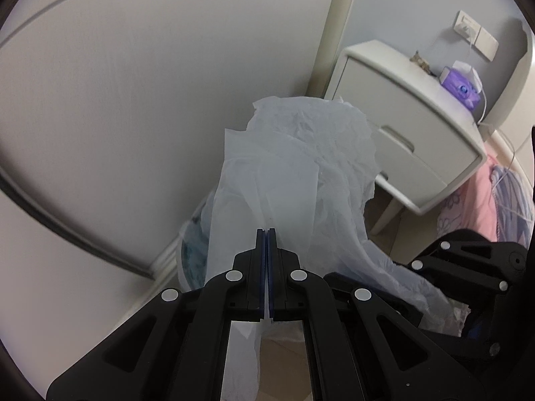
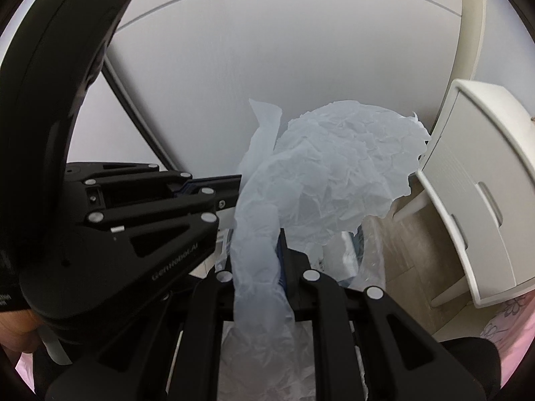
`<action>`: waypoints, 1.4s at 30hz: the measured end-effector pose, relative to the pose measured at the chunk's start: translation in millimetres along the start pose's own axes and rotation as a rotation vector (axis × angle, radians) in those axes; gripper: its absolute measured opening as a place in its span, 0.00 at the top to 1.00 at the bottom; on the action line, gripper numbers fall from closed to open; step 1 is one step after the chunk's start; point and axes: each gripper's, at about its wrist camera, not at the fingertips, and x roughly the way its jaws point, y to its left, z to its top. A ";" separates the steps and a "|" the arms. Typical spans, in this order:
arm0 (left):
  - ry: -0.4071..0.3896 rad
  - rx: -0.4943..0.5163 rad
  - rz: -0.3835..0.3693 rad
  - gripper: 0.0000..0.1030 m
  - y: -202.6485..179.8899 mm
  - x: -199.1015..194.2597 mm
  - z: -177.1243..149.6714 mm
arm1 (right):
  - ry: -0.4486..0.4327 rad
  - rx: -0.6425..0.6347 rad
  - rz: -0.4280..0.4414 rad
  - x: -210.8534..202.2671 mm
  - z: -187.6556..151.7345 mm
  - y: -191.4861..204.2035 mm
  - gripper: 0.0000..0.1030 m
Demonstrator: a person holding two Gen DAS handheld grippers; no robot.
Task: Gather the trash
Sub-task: 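Lower the bubble wrap into the bin with both tools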
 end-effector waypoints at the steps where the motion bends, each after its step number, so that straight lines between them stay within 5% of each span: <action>1: 0.010 -0.007 0.000 1.00 1.7 3.9 -3.5 | 0.013 0.000 0.004 6.8 1.5 -3.3 0.88; 19: 0.182 -0.110 -0.005 1.00 27.9 85.8 -42.7 | 0.180 0.008 0.044 103.9 7.7 -34.9 0.88; 42: 0.372 -0.185 -0.009 1.00 57.0 186.2 -71.3 | 0.326 0.041 -0.024 197.9 -2.2 -37.5 0.88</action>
